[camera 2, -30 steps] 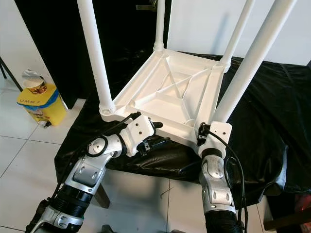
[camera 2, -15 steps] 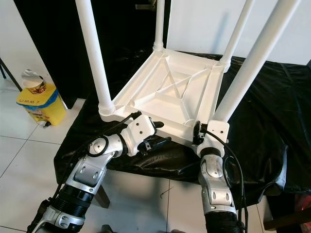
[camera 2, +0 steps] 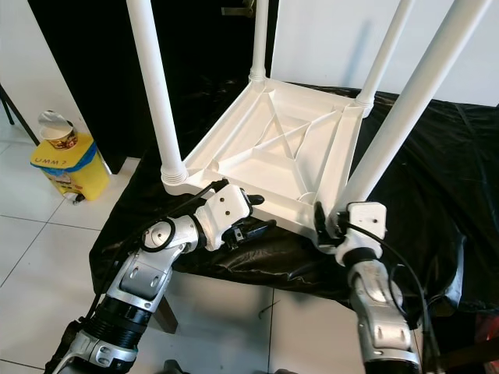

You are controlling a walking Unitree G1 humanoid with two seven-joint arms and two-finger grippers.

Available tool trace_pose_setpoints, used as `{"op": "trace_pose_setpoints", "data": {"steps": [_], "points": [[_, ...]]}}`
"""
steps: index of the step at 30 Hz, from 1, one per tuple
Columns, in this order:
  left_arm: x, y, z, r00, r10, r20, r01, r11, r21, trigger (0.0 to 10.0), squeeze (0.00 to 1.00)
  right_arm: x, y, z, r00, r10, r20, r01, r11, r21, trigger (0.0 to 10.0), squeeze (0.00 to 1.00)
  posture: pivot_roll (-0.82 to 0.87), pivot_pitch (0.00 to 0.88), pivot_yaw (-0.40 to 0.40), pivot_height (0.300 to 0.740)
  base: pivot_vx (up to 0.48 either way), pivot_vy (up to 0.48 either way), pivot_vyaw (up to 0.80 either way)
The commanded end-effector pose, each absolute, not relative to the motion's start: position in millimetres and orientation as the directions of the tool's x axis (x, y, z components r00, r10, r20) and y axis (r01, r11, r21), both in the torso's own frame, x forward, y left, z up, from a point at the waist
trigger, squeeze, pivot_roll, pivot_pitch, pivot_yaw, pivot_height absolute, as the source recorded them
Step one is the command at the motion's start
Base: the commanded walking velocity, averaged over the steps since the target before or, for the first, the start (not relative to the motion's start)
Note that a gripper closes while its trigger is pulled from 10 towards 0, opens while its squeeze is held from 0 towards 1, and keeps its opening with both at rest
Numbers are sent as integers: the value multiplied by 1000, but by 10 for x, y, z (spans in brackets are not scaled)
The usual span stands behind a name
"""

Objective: Building children table

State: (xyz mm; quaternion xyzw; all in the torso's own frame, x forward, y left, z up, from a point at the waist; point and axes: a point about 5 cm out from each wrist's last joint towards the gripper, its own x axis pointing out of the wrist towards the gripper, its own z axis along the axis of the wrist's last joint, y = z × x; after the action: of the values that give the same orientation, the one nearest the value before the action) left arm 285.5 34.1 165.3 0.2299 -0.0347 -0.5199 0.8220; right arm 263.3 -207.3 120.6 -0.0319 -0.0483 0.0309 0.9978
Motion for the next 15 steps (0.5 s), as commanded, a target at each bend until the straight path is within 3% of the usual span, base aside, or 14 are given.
{"op": "trace_pose_setpoints", "data": {"steps": [1, 2, 3, 4, 9, 15], "points": [[2921, 329, 1668, 557, -820, -134, 774, 453, 442, 10000, 0, 2629, -2141, 1195, 987, 139, 85, -133, 989, -68, 10000, 1000, -21, 0, -74, 740, 0, 0, 0], [2921, 329, 1668, 557, -820, -134, 774, 453, 442, 10000, 0, 2629, -2141, 1195, 987, 139, 85, -133, 989, -68, 10000, 1000, -21, 0, -74, 740, 0, 0, 0], [2926, 321, 1672, 555, -821, -133, 774, 452, 443, 10000, 0, 2651, -2156, 1190, 979, 190, 72, -185, 980, -75, 10000, 361, -26, 0, -72, 740, 0, 0, 0], [2931, 315, 1677, 554, -822, -132, 775, 451, 443, 10000, 0, 2673, -2163, 1190, 970, 234, 62, -229, 970, -79, 10000, 0, -26, 0, -72, 740, 0, 0, 0], [2934, 307, 1682, 553, -823, -130, 775, 451, 443, 10000, 0, 2691, -2169, 1189, 962, 266, 53, -261, 962, -85, 10000, 0, -29, 0, -71, 740, 0, 0, 0], [2941, 302, 1699, 556, -822, -125, 771, 453, 447, 10000, 0, 2832, -2125, 1159, 911, 412, -6, -410, 906, -101, 10000, 0, -18, 0, -79, 740, 0, 0, 0]]}}
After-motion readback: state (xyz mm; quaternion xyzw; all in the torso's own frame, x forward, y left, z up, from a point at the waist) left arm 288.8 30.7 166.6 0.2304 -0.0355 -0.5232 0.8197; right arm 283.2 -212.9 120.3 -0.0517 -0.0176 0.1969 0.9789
